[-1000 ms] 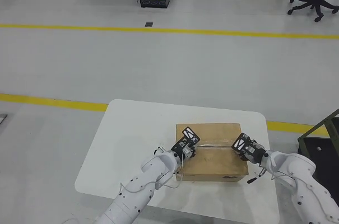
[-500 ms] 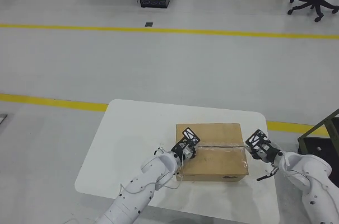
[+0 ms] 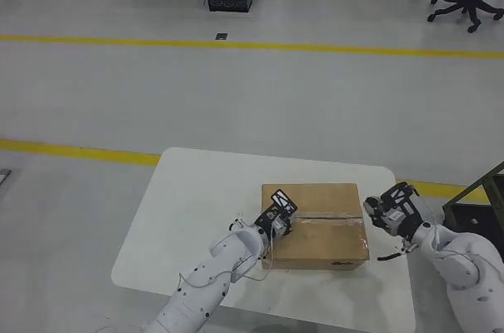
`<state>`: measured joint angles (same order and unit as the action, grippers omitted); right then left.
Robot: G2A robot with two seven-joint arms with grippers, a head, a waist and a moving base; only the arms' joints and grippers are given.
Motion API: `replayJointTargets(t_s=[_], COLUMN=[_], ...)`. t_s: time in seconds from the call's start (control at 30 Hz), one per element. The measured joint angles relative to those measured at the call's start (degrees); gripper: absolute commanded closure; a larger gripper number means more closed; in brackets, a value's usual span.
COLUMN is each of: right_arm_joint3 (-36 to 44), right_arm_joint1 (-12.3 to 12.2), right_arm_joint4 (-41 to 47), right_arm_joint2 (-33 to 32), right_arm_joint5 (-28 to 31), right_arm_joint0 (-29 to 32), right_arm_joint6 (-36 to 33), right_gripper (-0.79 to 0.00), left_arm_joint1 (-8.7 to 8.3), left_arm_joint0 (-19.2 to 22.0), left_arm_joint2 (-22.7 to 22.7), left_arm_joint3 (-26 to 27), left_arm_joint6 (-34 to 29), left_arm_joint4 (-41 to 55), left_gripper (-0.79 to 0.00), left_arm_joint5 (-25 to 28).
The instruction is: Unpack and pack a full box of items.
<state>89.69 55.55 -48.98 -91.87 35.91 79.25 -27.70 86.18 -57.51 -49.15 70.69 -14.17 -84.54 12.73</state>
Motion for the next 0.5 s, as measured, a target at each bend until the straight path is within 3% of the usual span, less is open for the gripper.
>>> replayJointTargets(t_s=[0.2, 0.5], right_arm_joint3=[-4.3, -10.7], right_arm_joint1=[0.9, 1.8], right_arm_joint4=[4.8, 0.0], right_arm_joint2=[7.6, 14.2], right_arm_joint5=[2.9, 1.9], right_arm_joint0=[-4.6, -9.2], right_arm_joint6=[-1.2, 0.1], right_gripper=[0.0, 0.0], left_arm_joint1=[0.08, 0.14], left_arm_joint0=[0.0, 0.0], left_arm_joint2=[-0.1, -0.5], left_arm_joint3=[-0.2, -0.4], left_arm_joint6=[-0.1, -0.2], left_arm_joint4=[-0.1, -0.3], left_gripper=[-0.092, -0.099], left_arm_joint5=[0.0, -0.2])
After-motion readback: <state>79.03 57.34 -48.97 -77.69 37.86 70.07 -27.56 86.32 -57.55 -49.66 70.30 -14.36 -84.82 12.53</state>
